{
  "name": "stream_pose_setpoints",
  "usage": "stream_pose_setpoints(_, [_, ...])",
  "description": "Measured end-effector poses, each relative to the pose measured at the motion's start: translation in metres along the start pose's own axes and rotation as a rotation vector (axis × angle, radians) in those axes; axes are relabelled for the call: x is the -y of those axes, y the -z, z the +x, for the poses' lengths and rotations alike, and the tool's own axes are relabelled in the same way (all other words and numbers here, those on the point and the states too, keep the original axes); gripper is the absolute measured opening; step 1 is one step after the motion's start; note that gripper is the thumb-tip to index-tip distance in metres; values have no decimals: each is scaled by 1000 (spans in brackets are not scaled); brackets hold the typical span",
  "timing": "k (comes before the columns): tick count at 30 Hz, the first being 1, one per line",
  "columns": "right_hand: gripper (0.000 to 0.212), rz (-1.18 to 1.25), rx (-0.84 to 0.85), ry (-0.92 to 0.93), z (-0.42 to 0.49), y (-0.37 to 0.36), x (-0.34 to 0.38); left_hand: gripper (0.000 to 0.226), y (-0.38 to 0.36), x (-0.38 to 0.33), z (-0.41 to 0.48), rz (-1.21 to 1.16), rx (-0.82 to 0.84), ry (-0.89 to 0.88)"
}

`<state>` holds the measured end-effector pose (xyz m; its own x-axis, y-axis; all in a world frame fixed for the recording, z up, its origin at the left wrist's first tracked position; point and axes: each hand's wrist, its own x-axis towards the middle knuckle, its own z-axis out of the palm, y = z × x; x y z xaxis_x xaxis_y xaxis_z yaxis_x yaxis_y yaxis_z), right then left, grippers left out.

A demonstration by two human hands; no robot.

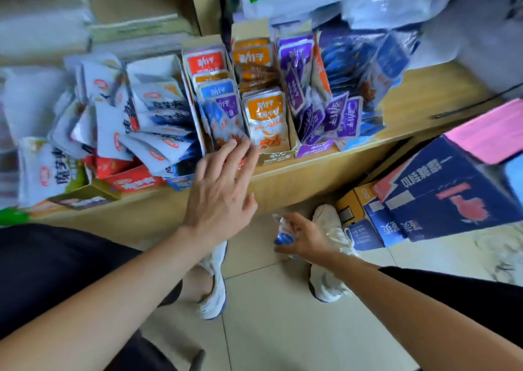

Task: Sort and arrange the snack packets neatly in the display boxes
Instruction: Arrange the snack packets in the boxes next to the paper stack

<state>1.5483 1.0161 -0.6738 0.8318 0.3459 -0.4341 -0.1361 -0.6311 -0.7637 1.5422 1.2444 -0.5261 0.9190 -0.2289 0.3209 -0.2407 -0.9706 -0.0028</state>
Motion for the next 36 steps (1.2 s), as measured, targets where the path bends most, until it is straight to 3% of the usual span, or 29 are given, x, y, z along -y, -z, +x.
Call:
stream_pose_setpoints(2, [79, 56, -16, 60, -29, 19, 34, 80, 3, 0, 2, 11, 14, -9])
stream_pose_setpoints(6, [73, 188, -114, 193, -91, 55, 95, 70, 11, 0, 13, -22, 8, -40])
stream_pose_setpoints(9, [73, 127, -234, 357, -119, 91, 131, 63, 16, 5, 24, -21, -3, -93])
stream_pose_setpoints(14, [77, 113, -550, 558, -108, 156, 170, 24, 40, 13, 54, -28, 126, -127])
stream_pose_setpoints(18, [52, 215, -737, 532, -74, 204, 184, 15, 55, 24, 81, -177, 173, -118])
stream_pose_setpoints(20, [39, 162, -822, 499, -55, 214, 182, 16, 56, 32, 90, -327, 64, -71])
stream_pose_setpoints(23, [35, 5, -897, 483, -23, 207, 166, 39, 41, 36, 104, -347, -114, -33])
stream_pose_setpoints(27, [40, -369, -1050, 429, 9, 189, 145, 58, 23, 33, 110, -307, -41, 5])
stream_pose_setpoints(32, [41, -499, -1038, 384, 4, 191, 142, 33, 9, 34, 111, -372, -115, 2])
stream_pose_setpoints(36, [40, -475, -1144, 348, -6, 193, 140, 16, 10, 33, 114, -408, -161, 24])
